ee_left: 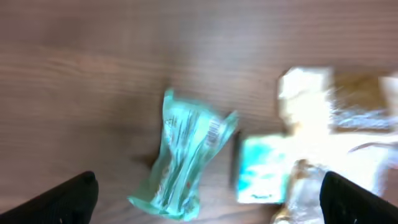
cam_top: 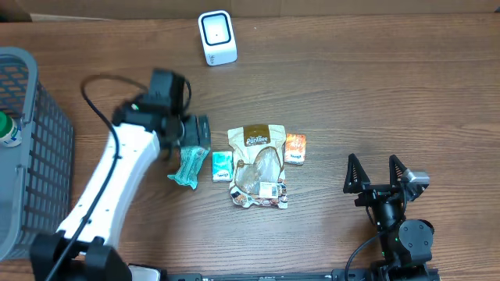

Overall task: Scan the item barcode
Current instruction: 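Place the wipe pack left of the green tissue pack and release, then move the left gripper back over the basket above the Knorr jar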

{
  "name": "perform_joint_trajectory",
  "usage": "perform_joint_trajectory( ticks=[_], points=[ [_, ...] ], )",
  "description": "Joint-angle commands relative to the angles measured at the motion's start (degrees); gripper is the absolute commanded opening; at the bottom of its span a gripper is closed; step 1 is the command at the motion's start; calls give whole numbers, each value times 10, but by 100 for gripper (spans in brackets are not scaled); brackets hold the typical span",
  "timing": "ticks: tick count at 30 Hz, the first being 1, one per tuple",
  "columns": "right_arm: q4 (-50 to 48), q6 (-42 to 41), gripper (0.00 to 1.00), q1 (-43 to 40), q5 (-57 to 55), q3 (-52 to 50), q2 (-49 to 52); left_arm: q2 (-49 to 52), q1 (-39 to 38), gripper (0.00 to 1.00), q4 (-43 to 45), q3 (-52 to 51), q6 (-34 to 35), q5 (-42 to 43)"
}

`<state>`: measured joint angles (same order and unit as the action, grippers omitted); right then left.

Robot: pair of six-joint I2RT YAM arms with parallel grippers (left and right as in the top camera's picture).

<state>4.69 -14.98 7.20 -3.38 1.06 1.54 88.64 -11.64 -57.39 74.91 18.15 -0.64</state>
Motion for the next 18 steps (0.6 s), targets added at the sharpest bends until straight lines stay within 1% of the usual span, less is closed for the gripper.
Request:
perform_joint_trajectory(
  ticks=[1,6,9,11,15,18],
  points=[
    [-2,0,100,-1,-2,-6,-5,-4,-3,100,-41,128,-44,5],
    [-2,0,100,-1,-2,-6,-5,-3,12,100,-106,291,-59,2],
    [-2,0,100,-1,-2,-6,-5,-4,49,100,-142,377,-57,1],
    [-2,0,100,-1,-2,-6,-5,-3,89,100,-163,426,-49,1],
    [-2,0,100,-1,-2,-6,-5,-3,172,100,-189,475,-25,3],
    [-2,0,100,-1,-2,-6,-5,-4,235,100,-198,482,-22,3]
  ],
)
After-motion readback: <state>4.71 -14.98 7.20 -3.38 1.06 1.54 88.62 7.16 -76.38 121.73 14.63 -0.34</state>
